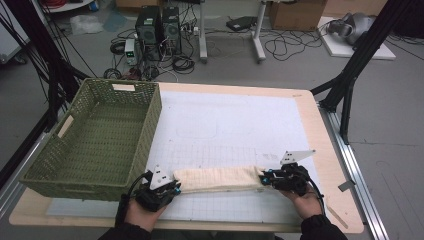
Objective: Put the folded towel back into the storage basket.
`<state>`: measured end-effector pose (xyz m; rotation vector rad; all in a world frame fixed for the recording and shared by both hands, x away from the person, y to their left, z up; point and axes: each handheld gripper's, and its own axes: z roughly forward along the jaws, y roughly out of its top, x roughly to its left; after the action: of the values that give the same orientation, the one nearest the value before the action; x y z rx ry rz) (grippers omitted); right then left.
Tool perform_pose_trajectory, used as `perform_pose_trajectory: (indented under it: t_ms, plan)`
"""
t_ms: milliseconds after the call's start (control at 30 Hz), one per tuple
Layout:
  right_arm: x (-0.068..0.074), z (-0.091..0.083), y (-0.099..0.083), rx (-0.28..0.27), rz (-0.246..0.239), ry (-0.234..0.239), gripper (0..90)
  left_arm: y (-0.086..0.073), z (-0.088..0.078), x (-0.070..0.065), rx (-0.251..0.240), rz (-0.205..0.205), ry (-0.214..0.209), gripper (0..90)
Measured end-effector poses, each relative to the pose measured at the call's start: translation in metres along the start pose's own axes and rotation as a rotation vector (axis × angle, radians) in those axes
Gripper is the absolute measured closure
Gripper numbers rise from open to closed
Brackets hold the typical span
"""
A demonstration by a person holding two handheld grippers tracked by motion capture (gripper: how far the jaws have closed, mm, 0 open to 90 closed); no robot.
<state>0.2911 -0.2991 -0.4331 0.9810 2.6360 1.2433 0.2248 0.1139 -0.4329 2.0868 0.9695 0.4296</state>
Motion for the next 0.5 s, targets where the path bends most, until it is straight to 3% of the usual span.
perform_pose_trajectory:
  t_ms: [67, 233, 500]
  plan:
    - [-0.001, 0.004, -0.002, 0.038, 0.001, -0.026, 69.3, 0.000, -0.002, 0.000, -0.009, 0.009, 0.007, 78.6]
    - [0.000, -0.012, -0.002, -0.053, 0.015, -0.035, 62.2, 0.004, -0.009, -0.001, -0.052, 0.022, 0.021, 65.4]
    - [0.007, -0.020, 0.000, -0.097, -0.010, -0.069, 61.8, 0.015, -0.009, -0.004, -0.107, 0.085, -0.014, 61.8]
